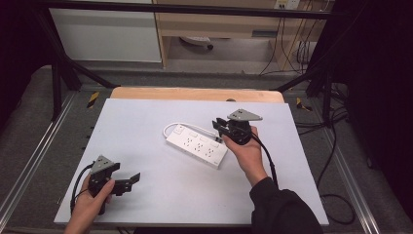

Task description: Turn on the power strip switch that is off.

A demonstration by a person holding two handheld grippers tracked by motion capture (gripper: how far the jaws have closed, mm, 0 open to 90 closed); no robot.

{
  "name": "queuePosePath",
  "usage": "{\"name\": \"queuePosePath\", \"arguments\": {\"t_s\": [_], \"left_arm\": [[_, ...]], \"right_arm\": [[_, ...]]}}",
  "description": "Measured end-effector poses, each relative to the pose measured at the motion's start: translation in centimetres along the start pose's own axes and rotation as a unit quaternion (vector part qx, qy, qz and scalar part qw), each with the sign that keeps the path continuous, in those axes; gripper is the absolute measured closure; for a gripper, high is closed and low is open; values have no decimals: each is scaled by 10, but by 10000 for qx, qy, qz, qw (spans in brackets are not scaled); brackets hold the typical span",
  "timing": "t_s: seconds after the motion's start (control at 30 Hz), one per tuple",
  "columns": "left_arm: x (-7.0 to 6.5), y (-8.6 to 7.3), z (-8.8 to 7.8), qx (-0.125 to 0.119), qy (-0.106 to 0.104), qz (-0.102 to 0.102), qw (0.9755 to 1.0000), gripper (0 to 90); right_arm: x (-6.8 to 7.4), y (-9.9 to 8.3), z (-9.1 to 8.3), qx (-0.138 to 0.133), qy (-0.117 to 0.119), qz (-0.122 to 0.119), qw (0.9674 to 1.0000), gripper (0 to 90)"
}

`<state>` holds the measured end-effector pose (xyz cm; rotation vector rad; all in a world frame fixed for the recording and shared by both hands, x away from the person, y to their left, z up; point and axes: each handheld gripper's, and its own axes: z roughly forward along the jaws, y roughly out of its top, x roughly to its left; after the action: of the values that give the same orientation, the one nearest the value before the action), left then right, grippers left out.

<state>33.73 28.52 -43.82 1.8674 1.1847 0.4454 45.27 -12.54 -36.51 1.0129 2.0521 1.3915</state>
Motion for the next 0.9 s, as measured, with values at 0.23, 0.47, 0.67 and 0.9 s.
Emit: {"name": "queuePosePath", "arguments": {"t_s": [0.23,0.47,0.67,0.9], "left_arm": [[0,0,0,7,1,10,10000,75],[0,0,0,9,1,11,10000,75],[0,0,0,-12,-15,4,10000,73],[0,0,0,-12,-30,12,10000,73]], "right_arm": [[4,-1,11,-5,70,-37,10000,835],[6,-2,20,79,118,-64,9999,882],[9,-4,30,185,149,-65,9997,900],[12,-8,42,378,164,-45,9991,900]]}}
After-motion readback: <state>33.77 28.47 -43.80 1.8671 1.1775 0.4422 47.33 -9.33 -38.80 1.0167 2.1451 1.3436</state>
